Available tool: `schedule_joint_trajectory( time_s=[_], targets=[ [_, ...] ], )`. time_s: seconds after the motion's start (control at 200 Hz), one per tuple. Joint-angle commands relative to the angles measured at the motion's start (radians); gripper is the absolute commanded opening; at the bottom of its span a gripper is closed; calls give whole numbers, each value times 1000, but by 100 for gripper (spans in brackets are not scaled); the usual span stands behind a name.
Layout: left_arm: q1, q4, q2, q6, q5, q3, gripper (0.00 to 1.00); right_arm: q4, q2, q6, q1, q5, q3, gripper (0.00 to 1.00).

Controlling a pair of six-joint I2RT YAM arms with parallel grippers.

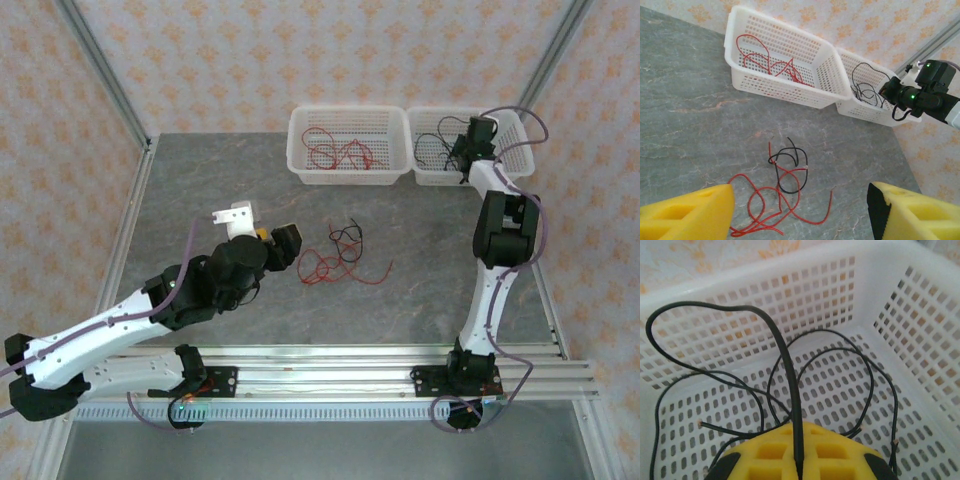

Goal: Untangle the cables

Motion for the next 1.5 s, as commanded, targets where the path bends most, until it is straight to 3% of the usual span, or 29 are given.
schedule_joint_trajectory(
  time_s=[0.0,0.125,0.21,0.42,0.696,0.961,1.261,1.491],
  targets=[
    [-6,-42,5,1,-27,30,71,-63,-1,61,-15,9,47,18],
    [-6,-64,11,-24,-30,18,71,-98,-43,88,-19,-8,54,45],
    [-4,-92,25,-39,-28,8,71,-127,-81,110,-19,-1,62,52],
    [3,-139,75,-78,-2,-24,71,-166,-245,159,-19,-19,23,53],
    [113,-14,128,-32,222,-212,68,-187,-649,226,-11,-157,-285,53],
    [136,206,231,76,455,-307,63,-223,-1052,200,165,-196,-647,54],
    [132,234,429,191,465,-238,61,-315,-1241,197,192,-195,-832,54],
    [133,195,525,211,320,-130,56,-321,-1260,209,192,-214,-857,53]
  ],
)
